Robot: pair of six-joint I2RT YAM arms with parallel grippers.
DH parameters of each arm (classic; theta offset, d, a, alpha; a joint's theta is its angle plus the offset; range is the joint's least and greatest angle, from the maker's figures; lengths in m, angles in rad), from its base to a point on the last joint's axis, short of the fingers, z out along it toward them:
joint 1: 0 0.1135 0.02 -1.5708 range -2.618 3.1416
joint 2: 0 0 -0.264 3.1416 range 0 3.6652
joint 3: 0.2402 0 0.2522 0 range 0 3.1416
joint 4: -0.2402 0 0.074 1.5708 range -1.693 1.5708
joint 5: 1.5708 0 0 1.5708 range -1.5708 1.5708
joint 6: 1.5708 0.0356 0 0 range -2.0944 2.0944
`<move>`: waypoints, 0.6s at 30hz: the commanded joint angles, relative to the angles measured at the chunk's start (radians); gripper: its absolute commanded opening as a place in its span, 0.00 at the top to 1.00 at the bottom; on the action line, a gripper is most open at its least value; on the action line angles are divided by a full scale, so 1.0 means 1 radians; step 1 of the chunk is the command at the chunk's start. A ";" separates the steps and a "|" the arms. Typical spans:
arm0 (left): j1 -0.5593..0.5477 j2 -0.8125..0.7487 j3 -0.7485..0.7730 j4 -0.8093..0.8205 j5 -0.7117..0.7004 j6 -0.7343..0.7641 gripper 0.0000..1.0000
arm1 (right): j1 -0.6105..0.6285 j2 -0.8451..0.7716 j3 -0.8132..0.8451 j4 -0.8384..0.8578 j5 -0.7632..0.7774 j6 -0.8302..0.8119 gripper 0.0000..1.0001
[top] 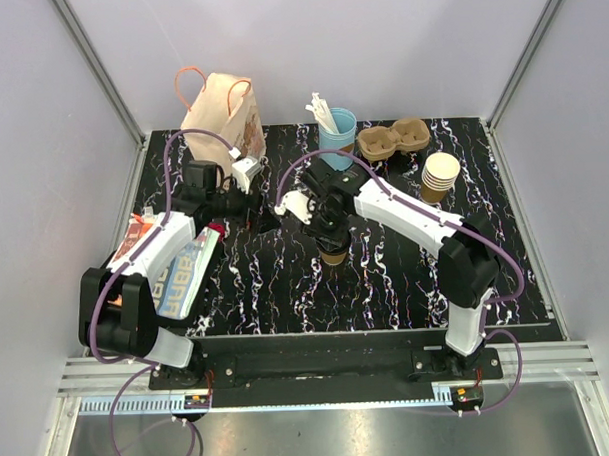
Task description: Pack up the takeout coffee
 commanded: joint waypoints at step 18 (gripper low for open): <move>-0.016 0.007 0.070 0.023 0.090 0.012 0.01 | -0.141 -0.363 -0.026 0.128 0.055 0.059 0.11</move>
